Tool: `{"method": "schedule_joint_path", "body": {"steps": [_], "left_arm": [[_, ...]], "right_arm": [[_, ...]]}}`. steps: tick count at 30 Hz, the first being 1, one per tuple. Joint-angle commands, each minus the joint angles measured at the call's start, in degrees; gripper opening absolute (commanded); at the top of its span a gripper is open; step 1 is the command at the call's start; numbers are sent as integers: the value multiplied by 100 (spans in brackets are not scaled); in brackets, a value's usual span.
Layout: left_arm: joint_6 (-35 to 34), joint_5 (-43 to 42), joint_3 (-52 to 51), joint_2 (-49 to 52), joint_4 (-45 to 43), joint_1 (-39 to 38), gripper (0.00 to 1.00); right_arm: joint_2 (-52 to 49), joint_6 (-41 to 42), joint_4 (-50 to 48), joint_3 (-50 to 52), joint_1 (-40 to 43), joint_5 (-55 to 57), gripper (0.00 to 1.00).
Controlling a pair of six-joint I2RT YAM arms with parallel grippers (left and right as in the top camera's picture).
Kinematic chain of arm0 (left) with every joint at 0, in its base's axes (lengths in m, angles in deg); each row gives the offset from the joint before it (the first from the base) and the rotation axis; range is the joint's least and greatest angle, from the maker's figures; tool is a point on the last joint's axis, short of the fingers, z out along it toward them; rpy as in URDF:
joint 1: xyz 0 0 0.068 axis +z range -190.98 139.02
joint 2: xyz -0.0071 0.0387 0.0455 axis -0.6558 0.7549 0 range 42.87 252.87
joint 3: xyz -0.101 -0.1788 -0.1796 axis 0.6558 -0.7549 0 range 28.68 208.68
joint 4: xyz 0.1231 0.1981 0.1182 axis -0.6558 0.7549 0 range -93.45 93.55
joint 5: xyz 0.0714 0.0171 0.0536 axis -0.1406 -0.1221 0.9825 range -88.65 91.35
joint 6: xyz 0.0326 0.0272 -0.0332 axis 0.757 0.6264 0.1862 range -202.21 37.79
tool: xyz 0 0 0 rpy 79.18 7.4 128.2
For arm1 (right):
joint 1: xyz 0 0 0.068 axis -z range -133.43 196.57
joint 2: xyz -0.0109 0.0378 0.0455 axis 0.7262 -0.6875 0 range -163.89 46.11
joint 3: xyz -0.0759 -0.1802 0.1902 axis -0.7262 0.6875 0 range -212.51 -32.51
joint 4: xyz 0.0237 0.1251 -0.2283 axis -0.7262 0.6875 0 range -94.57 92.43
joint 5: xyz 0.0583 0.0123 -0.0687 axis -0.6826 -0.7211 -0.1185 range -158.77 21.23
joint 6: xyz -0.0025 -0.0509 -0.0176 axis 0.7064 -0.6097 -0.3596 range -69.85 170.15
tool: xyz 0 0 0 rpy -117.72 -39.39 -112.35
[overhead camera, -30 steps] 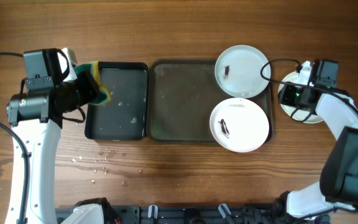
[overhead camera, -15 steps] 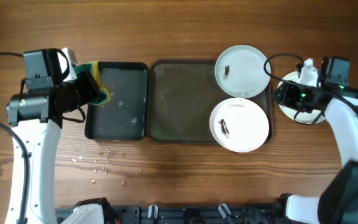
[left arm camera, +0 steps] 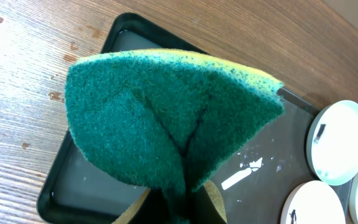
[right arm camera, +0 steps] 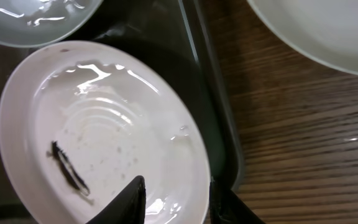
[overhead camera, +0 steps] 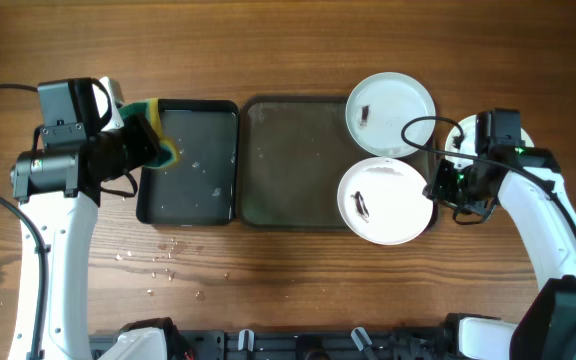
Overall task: Clean dirty plates on tray and stack at the side
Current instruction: 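Grasp the lower-right smeared plate with the right gripper and drag it left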
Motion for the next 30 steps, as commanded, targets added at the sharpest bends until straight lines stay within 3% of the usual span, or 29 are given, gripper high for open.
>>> {"method": "schedule_joint_path", "body": {"steps": [1, 12, 17, 19, 27, 30], "left_arm": [[98, -9, 2, 17, -17, -4, 4], [98, -9, 2, 17, -20, -4, 4], [98, -7, 2, 17, -24, -4, 4], [98, -9, 2, 17, -24, -4, 4], [118, -7, 2, 17, -42, -4, 4], [483, -11, 2, 20, -42, -4, 4]], "right_arm": [[4, 254, -57, 162, -20, 448, 35], [4, 227, -468, 804, -31, -15, 28], [4, 229, -728, 981, -146, -188, 15], [4, 227, -769, 984, -243, -422, 4], [4, 249, -1497, 986, -1106, -997, 4], [4, 251, -2057, 986, -1469, -824, 4]]}}
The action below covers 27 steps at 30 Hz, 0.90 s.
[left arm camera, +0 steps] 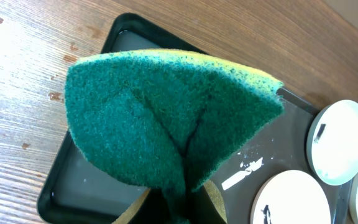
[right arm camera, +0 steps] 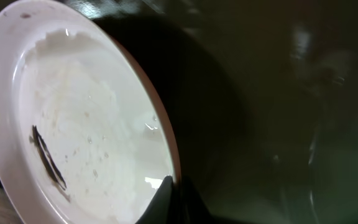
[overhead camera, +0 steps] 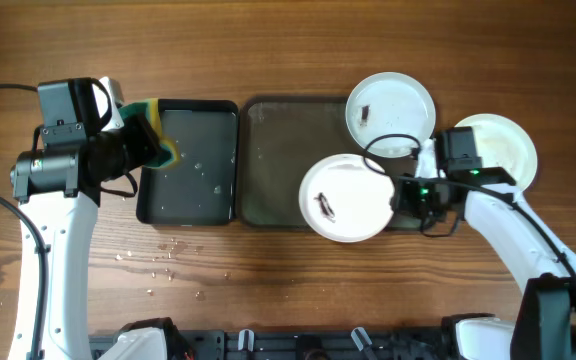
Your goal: Clean dirty plates on tray and stack at the side
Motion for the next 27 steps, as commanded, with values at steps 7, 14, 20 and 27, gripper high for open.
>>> {"method": "schedule_joint_path", "body": {"steps": [7, 14, 20, 27], "left_arm": [[848, -52, 2, 439, -127, -219, 4], [955, 444, 2, 1447, -424, -883, 4], [955, 446, 2, 1834, -518, -931, 4], [960, 581, 2, 2103, -610, -931, 4]], "right_arm": [[-238, -7, -1832, 0, -619, 557, 4], [-916, -247, -2505, -7, -625, 527, 4], [-914, -476, -2522, -55, -824, 501, 4], [-914, -695, -1740, -780, -909, 715, 30]]}}
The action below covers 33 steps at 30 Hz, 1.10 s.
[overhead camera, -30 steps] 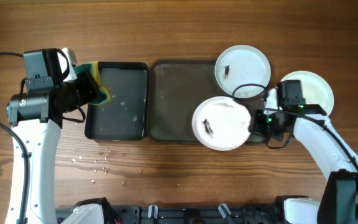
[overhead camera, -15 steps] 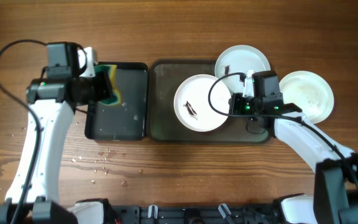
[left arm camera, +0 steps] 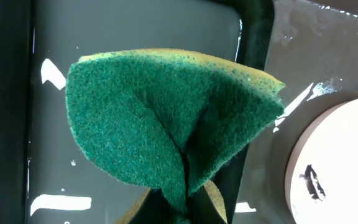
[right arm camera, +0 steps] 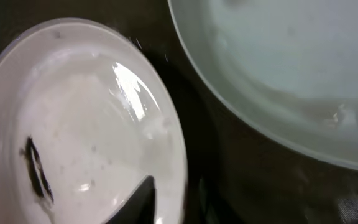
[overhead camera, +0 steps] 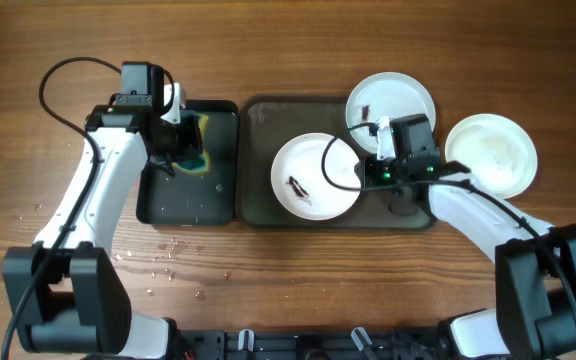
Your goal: Clean dirty plates on tray and stack at the side
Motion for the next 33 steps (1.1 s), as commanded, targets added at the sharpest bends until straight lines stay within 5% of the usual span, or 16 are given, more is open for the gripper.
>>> {"method": "schedule_joint_path", "body": {"steps": [1, 4, 7, 13, 16, 18, 33], "left_arm": [[114, 306, 2, 138, -98, -15, 4], [111, 393, -2, 297, -120, -20, 4], [109, 391, -4, 581, -203, -26, 4], [103, 369, -4, 1191, -299, -26, 8], [66, 350, 0, 1239, -310, -26, 64], [70, 448, 87, 1104, -229, -24, 75], [-20, 481, -321, 999, -776, -26, 68]], "right_arm": [[-55, -323, 647, -883, -7, 293, 33], [-55, -560, 1613, -1755, -7, 903, 40], [-76, -560, 1681, -1823, -7, 1335, 49], [-76, -592, 1665, -1810, -7, 1366, 51], [-76, -595, 1661, -1810, -7, 1366, 51], [-76, -595, 1659, -1810, -7, 1366, 52], [-76, -535, 1604, -1810, -9, 1364, 52]]}}
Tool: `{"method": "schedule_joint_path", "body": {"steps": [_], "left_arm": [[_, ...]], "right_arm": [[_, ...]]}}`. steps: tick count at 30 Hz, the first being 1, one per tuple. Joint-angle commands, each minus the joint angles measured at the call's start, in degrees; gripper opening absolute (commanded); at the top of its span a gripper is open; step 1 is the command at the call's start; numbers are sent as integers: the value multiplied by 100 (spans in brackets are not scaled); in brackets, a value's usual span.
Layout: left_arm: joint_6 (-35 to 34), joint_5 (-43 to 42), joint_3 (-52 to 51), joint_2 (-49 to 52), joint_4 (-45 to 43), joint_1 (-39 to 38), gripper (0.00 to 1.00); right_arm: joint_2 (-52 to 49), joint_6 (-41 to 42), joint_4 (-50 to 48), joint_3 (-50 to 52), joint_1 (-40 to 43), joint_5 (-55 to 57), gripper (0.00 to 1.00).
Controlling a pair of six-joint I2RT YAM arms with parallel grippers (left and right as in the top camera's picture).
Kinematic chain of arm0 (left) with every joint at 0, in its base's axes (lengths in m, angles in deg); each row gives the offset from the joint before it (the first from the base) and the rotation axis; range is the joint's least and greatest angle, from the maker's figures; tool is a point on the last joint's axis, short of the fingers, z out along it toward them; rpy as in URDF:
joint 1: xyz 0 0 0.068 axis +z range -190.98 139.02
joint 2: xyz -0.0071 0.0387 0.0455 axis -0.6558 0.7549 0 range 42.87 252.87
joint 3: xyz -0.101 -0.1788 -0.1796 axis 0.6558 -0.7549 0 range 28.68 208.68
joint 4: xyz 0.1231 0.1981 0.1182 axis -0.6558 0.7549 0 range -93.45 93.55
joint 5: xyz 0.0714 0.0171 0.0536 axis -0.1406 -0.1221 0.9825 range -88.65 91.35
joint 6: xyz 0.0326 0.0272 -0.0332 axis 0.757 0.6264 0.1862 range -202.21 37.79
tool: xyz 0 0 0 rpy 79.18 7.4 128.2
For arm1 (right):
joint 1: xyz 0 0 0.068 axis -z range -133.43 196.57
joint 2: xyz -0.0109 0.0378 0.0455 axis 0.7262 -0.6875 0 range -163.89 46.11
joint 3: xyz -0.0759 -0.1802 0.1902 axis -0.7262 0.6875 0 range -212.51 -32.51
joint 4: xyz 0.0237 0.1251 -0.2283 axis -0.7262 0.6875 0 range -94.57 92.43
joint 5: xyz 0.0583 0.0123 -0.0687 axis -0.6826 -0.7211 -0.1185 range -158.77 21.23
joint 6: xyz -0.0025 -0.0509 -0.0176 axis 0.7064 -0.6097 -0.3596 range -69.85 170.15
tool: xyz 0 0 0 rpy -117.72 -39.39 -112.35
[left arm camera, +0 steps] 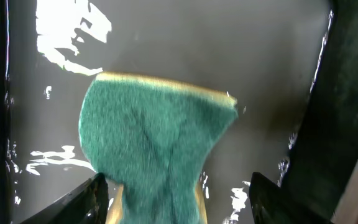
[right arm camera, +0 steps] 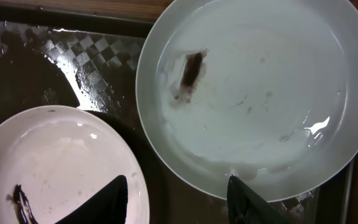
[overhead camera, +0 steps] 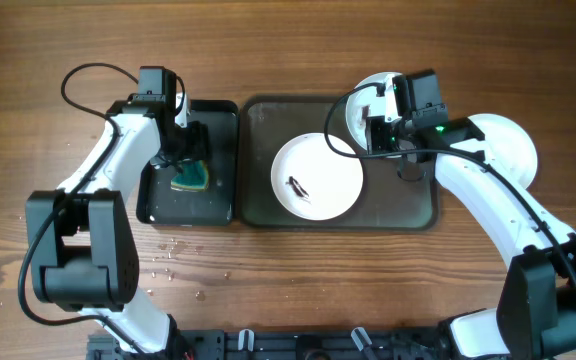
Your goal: Clean dirty plates on tray and stack at the side
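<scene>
A dirty white plate with a dark smear lies in the middle of the large dark tray; in the right wrist view this plate sits at lower left. A second smeared plate rests at the tray's far right corner. My right gripper hovers open over the gap between the two plates, holding nothing. The green-and-yellow sponge lies in the small water tray. My left gripper is open, its fingers wide on either side of the sponge.
A clean-looking white plate sits on the wood to the right of the large tray, partly under my right arm. Water drops speckle the table in front of the small tray. Cables loop above both arms.
My left gripper, which held the sponge pinched above the small tray, is now open and the sponge lies in the water. My right gripper has let go of the middle plate and sits further back.
At first my left gripper held the sponge at the small tray's left edge, and my right gripper was at the rim of the near plate at the tray's right end. That plate then stood further left, then mid-tray. Now both grippers are open.
</scene>
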Motion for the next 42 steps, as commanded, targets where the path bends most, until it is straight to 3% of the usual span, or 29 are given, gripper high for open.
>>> {"method": "schedule_joint_path", "body": {"steps": [1, 5, 7, 8, 9, 16, 19, 22, 26, 31, 34, 36, 39, 42], "left_arm": [[-35, 94, -396, -111, -299, -26, 65], [-35, 94, -855, -107, -791, -26, 53], [-35, 94, -960, -107, -859, -24, 30], [-35, 94, -964, -107, -852, -24, 11], [-35, 94, -960, -122, -857, -24, 4], [-83, 96, -566, -1058, -584, -24, 4], [-269, 98, -562, -1845, -597, -26, 4], [-361, 179, -562, -2529, -623, -26, 4], [-367, 179, -564, -3211, -638, -26, 4], [-533, 179, -577, -3316, -643, -26, 4], [-533, 179, -608, -3259, -638, -24, 4], [-533, 179, -608, -3213, -640, -24, 4], [-533, 177, -608, -3211, -643, -24, 4], [-531, 177, -608, -3200, -640, -24, 4]], "right_arm": [[-66, 0, -20, -37, -9, 101, 52], [-66, 0, -20, -37, -9, 101, 52], [-66, -2, -20, -37, -9, 101, 52], [-66, 0, -20, -37, -9, 101, 52], [-66, 0, -20, -37, -9, 101, 52], [-66, -2, -17, -37, -9, 57, 53], [-66, 0, -22, -37, -9, -199, 60], [-66, 4, -24, -37, -9, -332, 77], [-66, 4, -66, -37, -9, -330, 81], [-66, 4, -52, -37, -9, -723, 86], [-66, 46, 52, -37, -9, -763, 81], [-68, 68, 138, -35, -9, -765, 64], [-68, 203, 210, 11, -9, -837, 50], [-76, 201, 151, 173, -9, -966, 47]]}}
